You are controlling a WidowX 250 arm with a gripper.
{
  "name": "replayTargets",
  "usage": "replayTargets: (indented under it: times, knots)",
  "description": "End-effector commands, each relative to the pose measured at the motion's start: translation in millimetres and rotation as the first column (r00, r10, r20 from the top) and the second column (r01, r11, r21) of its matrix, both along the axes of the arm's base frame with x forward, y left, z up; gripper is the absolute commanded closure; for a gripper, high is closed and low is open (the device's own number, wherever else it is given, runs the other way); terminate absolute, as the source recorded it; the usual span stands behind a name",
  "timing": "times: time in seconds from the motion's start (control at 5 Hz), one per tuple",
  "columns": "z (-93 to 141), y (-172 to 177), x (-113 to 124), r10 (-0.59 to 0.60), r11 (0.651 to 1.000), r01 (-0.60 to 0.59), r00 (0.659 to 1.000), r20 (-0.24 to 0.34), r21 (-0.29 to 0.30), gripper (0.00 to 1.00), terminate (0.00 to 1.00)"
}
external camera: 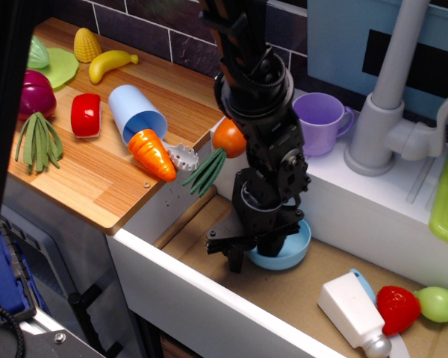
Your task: Lift bowl
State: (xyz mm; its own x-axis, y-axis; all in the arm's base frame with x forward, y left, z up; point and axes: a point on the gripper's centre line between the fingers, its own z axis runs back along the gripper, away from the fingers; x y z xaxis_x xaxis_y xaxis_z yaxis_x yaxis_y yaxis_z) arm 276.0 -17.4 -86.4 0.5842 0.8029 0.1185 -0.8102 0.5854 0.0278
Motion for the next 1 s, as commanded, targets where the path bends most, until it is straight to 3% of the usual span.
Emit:
replayTargets:
  times: [0.0,0.2,0.6,0.8]
  knots:
    - [0.6,-3.3,-2.2,0.01,1.0,-0.01,1.0,0.026,0.004,1.0,0.0]
    - [15.1,-8.5,-0.5,0.011,1.0,-0.011,1.0,0.018,0.012,1.0,0.0]
    - [75.6,-14.5,-7.4,0.013,0.996,-0.01,0.999,-0.032,0.088,1.0,0.0]
    - [86.9,-18.1,-23.9,0.025,0.989,-0.025,1.0,0.0,0.147,1.0,0.0]
